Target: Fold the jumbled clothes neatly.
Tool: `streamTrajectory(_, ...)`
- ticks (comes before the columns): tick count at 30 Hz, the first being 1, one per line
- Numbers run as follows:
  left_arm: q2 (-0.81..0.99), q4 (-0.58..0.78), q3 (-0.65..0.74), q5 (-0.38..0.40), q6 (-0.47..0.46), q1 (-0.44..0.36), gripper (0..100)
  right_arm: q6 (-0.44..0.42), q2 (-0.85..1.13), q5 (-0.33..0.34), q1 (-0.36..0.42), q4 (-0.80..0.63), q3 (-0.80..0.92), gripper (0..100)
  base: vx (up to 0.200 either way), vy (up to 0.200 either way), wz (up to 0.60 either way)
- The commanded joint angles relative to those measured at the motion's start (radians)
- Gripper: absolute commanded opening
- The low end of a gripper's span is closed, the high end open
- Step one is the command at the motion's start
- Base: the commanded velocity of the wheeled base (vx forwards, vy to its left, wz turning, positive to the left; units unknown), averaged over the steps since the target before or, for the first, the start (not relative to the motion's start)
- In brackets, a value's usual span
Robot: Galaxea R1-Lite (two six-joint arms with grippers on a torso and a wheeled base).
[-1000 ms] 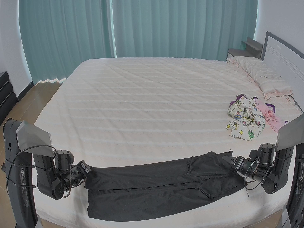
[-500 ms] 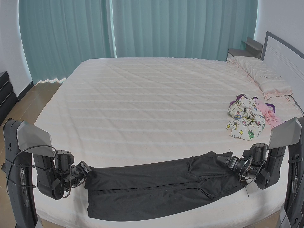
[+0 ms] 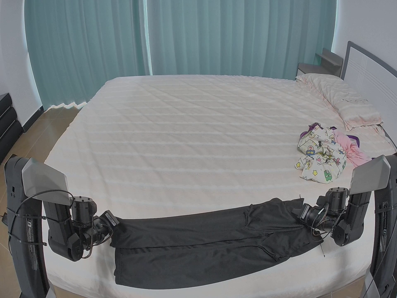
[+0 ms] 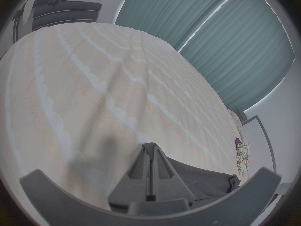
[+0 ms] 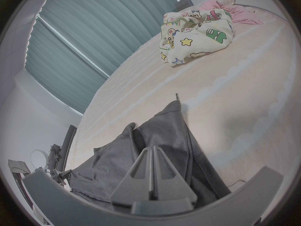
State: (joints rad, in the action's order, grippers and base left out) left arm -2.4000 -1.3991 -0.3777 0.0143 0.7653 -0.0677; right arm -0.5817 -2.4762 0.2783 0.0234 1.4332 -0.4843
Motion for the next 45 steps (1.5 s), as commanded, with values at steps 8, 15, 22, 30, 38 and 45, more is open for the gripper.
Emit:
streamTrajectory(8, -0.001, -0.003, 0.003, 0.000, 0.000, -0.001, 0, -0.023, 0.011, -0.002, -0.045, 0.006, 0.012, 0, 0.000, 0.000, 0.00)
streamTrajectory(15, -0.001, -0.003, 0.005, 0.001, 0.000, -0.001, 0, -0.030, 0.054, 0.010, -0.048, 0.035, 0.078, 100, 0.000, 0.000, 0.00)
streamTrajectory(22, -0.001, -0.003, 0.003, 0.001, 0.000, -0.001, 0, -0.110, 0.014, 0.052, -0.031, 0.039, 0.039, 100, 0.000, 0.000, 0.00)
streamTrajectory(30, -0.001, -0.003, 0.003, 0.001, 0.000, -0.001, 0, -0.107, -0.013, 0.044, -0.031, 0.036, -0.004, 100, 0.000, 0.000, 0.00)
streamTrajectory(38, -0.001, -0.003, 0.002, 0.000, 0.000, -0.001, 0, -0.047, -0.044, 0.038, -0.031, 0.030, -0.033, 0, 0.000, 0.000, 0.00)
streamTrajectory(45, -0.001, -0.003, 0.005, 0.000, 0.000, -0.001, 0, -0.046, -0.049, 0.016, -0.031, 0.036, -0.034, 0, 0.000, 0.000, 0.00)
